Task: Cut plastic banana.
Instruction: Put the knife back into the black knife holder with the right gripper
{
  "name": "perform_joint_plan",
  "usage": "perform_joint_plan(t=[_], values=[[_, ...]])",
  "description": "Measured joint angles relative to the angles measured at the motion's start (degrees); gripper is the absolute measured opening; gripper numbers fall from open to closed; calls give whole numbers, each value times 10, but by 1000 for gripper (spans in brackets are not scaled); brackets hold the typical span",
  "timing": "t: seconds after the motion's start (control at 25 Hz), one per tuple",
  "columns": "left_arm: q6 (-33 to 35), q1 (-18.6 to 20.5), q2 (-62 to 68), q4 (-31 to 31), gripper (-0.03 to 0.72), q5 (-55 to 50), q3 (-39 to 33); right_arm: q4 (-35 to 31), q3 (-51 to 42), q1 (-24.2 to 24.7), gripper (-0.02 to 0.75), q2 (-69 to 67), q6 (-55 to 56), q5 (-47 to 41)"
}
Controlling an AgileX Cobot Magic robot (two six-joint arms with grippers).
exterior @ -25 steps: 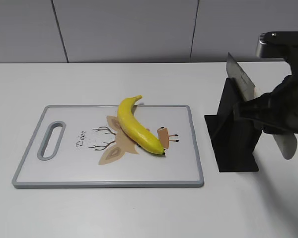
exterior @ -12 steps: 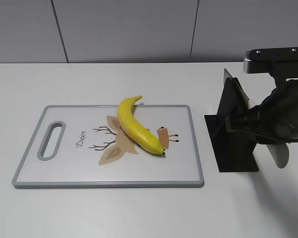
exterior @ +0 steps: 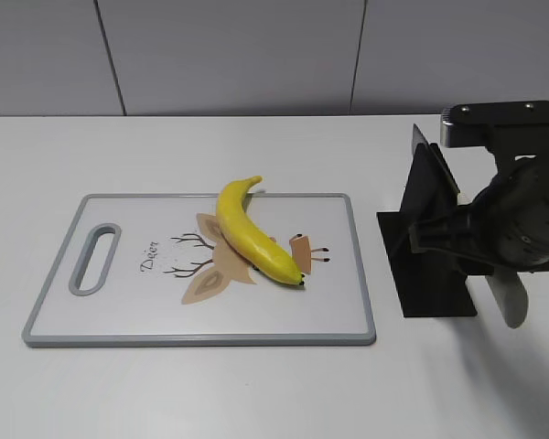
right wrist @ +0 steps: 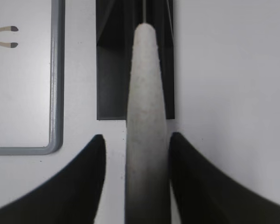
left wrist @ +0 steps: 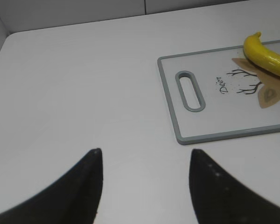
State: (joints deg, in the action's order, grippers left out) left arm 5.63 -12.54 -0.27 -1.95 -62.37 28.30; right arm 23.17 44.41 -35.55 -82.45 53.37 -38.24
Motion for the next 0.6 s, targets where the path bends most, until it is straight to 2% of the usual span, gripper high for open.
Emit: perform_joint_plan(t=[0.16, 0.24, 0.44, 0.6], values=[[0, 0, 0, 0, 575, 0, 0, -1, 4, 0, 549, 0, -1, 0], [0, 0, 0, 0, 575, 0, 0, -2, 11, 0, 613, 0, -1, 0], [0, 0, 0, 0, 575, 0, 0, -6, 55, 0, 641, 0, -31, -30], [0, 0, 0, 0, 575, 0, 0, -16, 100, 0, 641, 28, -112, -64]])
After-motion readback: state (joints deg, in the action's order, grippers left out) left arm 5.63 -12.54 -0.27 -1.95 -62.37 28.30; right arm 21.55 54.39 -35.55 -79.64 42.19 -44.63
